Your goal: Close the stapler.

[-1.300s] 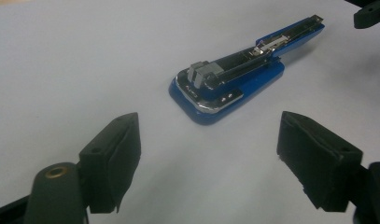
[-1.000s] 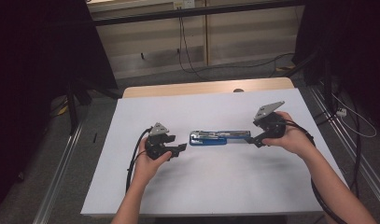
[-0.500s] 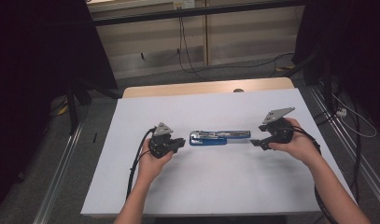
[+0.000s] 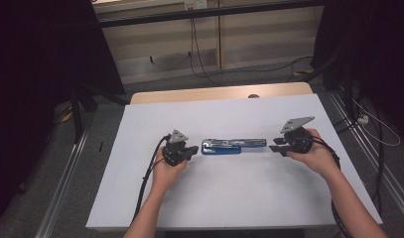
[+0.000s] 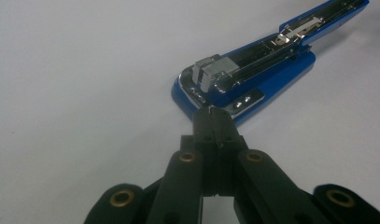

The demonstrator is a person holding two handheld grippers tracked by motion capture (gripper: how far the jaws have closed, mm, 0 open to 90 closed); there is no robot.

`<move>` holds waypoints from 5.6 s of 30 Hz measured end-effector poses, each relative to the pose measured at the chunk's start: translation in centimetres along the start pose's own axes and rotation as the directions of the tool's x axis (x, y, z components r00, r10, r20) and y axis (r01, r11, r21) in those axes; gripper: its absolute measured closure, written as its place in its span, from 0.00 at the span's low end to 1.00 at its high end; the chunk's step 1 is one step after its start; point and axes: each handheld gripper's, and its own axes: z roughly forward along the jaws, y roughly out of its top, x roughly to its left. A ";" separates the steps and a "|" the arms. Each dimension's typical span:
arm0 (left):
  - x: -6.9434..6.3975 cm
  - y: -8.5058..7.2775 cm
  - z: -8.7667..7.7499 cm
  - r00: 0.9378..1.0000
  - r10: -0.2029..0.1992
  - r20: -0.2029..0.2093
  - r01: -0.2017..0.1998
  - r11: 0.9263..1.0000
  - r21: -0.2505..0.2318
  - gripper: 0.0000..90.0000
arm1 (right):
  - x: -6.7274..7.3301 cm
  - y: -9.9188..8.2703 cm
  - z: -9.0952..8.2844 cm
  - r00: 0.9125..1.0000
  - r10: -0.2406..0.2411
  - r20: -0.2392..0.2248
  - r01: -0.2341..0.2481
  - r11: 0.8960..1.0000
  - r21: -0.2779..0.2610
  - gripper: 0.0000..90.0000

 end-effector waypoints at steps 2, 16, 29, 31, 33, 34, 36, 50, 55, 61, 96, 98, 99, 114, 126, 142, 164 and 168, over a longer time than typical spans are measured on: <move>-0.2 0.2 0.3 1.000 0.007 0.001 -0.007 1.000 -0.005 1.00 | 0.0 0.0 0.1 1.000 0.000 0.000 0.000 1.000 0.002 0.77; -0.5 0.3 1.3 1.000 0.021 0.005 -0.021 1.000 -0.005 1.00 | -0.2 -0.3 0.6 0.999 0.016 -0.028 -0.015 1.000 0.026 1.00; -0.7 0.2 2.0 1.000 0.024 0.007 -0.025 1.000 0.003 1.00 | 0.0 -0.2 1.6 0.999 0.017 -0.032 -0.016 0.999 0.031 1.00; -0.8 0.2 2.0 1.000 0.027 0.007 -0.027 1.000 0.000 1.00 | 0.0 -0.2 1.7 0.999 0.020 -0.033 -0.019 0.999 0.030 1.00; -0.8 0.2 2.0 0.999 0.028 0.014 -0.029 1.000 0.006 1.00 | -0.1 -0.2 1.7 0.999 0.021 -0.031 -0.020 0.999 0.028 1.00; -0.8 0.3 2.0 0.999 0.036 0.007 -0.036 0.999 0.005 1.00 | -0.1 -0.3 1.7 0.999 0.022 -0.032 -0.021 0.999 0.027 1.00; -0.8 0.3 2.0 0.999 0.035 0.002 -0.035 0.999 -0.001 1.00 | -0.1 -0.3 1.7 0.999 0.027 -0.030 -0.026 0.999 0.027 1.00; -1.1 0.3 2.1 1.000 0.018 0.019 -0.017 1.000 -0.018 1.00 | 0.1 -0.3 2.2 0.999 0.024 -0.030 -0.023 0.999 0.033 1.00; -1.1 0.4 2.2 1.000 0.027 0.014 -0.027 0.999 -0.023 1.00 | 0.2 -0.3 2.2 0.999 0.018 -0.036 -0.017 0.999 0.034 1.00; -1.2 0.4 2.2 0.999 0.029 0.014 -0.028 0.999 -0.029 1.00 | 0.2 -0.3 2.2 0.999 0.017 -0.039 -0.016 0.999 0.030 1.00; -0.9 0.3 2.5 1.000 0.014 0.008 -0.013 0.999 -0.046 1.00 | 0.0 -0.4 1.7 0.998 0.030 -0.052 -0.030 0.999 -0.010 1.00; -0.9 0.3 2.6 1.000 0.012 0.012 -0.011 0.999 -0.050 1.00 | -0.1 -0.4 1.6 0.998 0.033 -0.054 -0.034 0.999 -0.019 1.00; -1.0 0.3 2.6 1.000 0.010 0.014 -0.010 0.998 -0.055 1.00 | -0.1 -0.4 1.5 0.998 0.033 -0.054 -0.034 0.999 -0.022 1.00; -1.3 0.4 3.0 1.000 0.010 0.022 -0.008 0.998 -0.063 1.00 | -0.1 -0.2 1.0 0.998 0.033 -0.059 -0.036 0.998 -0.056 1.00; -1.3 0.4 3.0 1.000 0.006 0.023 -0.004 0.998 -0.064 1.00 | 0.0 0.2 0.3 0.998 0.036 -0.054 -0.041 0.994 -0.102 1.00; -1.3 0.4 3.0 1.000 0.006 0.024 -0.004 0.998 -0.065 1.00 | 0.4 0.9 -0.1 0.999 0.022 -0.049 -0.029 0.988 -0.152 1.00; -1.3 0.8 1.2 0.996 -0.030 0.084 0.036 0.997 -0.070 0.70 | 1.1 -0.4 0.4 0.997 0.050 -0.053 -0.056 0.991 -0.125 0.71; -1.4 1.0 0.1 0.995 -0.042 0.093 0.051 0.994 -0.093 0.59 | 1.5 -0.6 0.1 0.997 0.050 -0.052 -0.056 0.991 -0.125 0.63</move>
